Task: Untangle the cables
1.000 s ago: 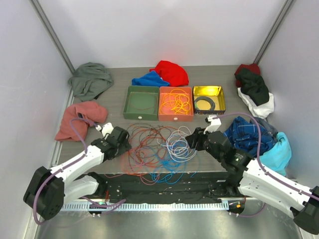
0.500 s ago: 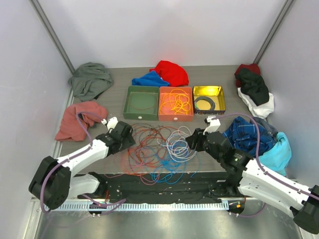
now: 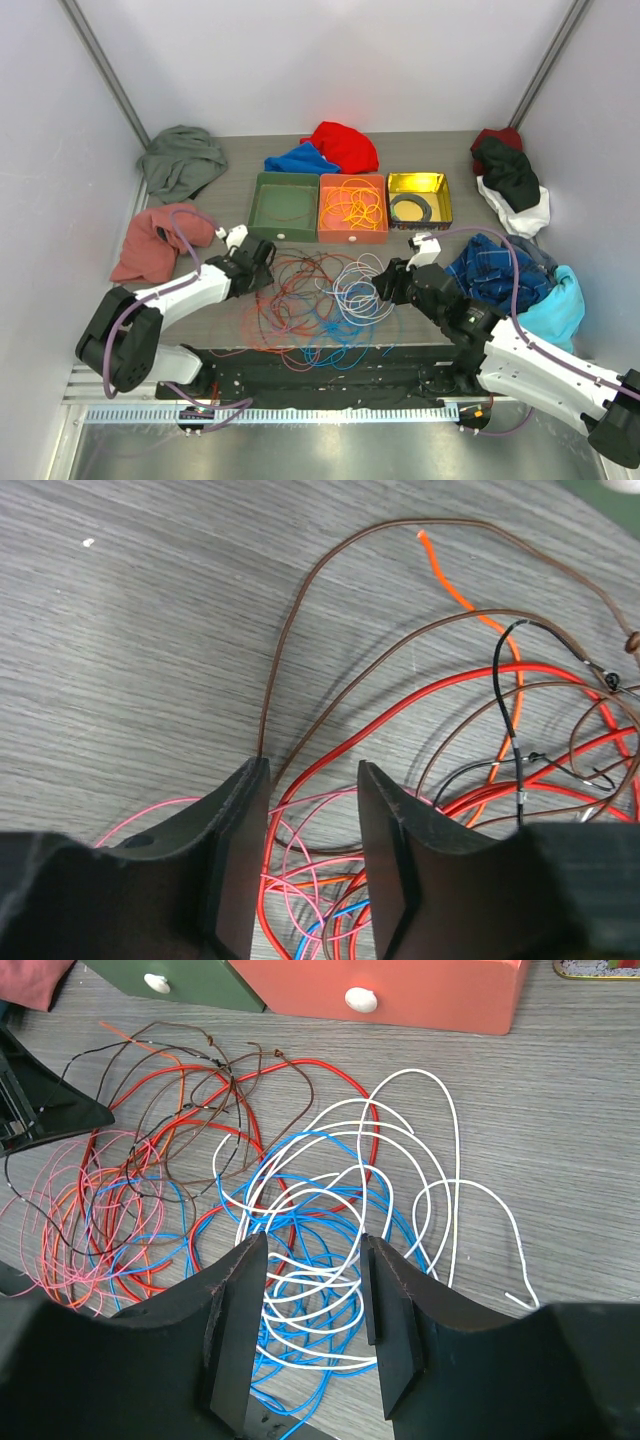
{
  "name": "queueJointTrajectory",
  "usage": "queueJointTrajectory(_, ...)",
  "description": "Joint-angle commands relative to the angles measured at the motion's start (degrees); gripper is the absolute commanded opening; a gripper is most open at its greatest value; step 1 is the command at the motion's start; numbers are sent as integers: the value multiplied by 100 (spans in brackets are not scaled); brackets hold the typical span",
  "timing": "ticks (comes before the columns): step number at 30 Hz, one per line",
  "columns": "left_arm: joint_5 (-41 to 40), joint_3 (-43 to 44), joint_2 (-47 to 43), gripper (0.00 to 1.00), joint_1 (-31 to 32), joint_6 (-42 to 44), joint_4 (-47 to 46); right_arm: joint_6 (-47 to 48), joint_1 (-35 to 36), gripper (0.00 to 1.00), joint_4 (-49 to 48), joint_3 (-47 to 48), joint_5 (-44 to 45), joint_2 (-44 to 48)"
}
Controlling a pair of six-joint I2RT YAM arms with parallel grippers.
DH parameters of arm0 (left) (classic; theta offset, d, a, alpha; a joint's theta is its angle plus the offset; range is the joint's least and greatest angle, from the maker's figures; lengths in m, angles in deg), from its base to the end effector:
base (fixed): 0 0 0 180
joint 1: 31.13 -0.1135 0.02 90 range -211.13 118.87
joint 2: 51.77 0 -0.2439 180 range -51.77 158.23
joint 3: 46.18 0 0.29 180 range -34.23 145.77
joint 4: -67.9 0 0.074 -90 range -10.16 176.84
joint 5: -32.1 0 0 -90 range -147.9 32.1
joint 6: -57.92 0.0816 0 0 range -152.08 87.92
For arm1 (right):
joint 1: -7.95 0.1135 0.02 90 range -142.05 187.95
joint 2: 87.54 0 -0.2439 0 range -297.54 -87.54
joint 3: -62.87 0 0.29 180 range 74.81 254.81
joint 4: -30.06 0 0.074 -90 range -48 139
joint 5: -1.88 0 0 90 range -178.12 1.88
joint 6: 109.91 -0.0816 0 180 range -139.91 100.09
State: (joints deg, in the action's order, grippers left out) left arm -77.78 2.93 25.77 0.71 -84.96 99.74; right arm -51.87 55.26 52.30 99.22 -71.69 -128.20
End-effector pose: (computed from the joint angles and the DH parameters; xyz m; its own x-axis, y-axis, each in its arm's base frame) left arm 0.2671 -0.1332 0.0827 -0.7265 -0.4315 -0.5347 -0.3753 0.9011 -0.2172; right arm 0.1935 0.1757 0.1826 -0.5395 0.1639 -0.8259 -0.2922 0.8835 0.3662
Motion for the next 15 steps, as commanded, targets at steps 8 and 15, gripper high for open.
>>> queueJointTrajectory(8,80,-25,402,37,-19,6,-267,41,24,50,-240,3,133,6)
queueJointTrajectory(15,-33,10,-325,0,-11,49,65,33,33,50,-187,-6,142,76)
